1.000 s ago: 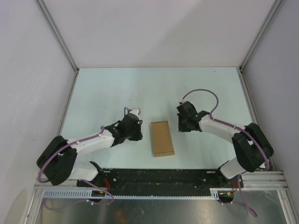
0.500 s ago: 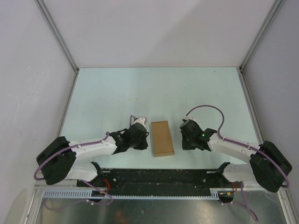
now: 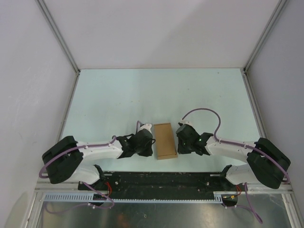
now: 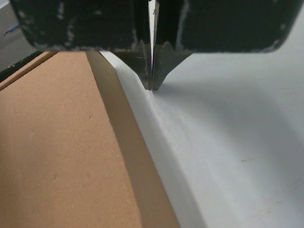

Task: Fold the paper box

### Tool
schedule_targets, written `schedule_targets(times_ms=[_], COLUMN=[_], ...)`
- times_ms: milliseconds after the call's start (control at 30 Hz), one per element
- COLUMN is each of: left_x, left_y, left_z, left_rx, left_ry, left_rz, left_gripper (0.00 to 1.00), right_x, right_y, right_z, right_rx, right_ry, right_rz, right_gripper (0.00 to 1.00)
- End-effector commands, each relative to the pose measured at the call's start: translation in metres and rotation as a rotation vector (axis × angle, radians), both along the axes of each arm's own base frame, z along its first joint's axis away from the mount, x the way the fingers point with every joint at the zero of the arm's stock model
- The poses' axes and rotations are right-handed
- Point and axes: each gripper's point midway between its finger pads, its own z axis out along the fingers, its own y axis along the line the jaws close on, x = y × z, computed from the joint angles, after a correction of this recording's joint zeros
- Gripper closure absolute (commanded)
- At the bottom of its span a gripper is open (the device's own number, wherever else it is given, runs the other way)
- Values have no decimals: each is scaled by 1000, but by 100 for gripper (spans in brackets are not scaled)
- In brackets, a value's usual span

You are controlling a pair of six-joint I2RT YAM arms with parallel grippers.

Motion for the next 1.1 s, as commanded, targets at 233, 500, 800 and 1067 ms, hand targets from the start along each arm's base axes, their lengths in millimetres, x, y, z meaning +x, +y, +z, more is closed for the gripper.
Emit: schedule_targets(times_ms=[233,500,800,1067], left_x=[-1,-11,-15,-6], left_y=[-48,-82,-79,-26], left_z=[34,39,33,31], left_rx=[-115,-129,-107,-52], left_ry=[-30,-14,-28,-87], left_rz=[-29,-84,-65,27], left_gripper=[98,99,96,79], right_x=[-13,-14,-11,-2], right_y=[19,32,29,-10], right_z=[-4,-1,7,23], right_rx=[2,-4,-13,-110], right_ry=[52,79,44,-36], right_rz=[-34,-79,-118,-158], right_gripper=[100,100,100,100])
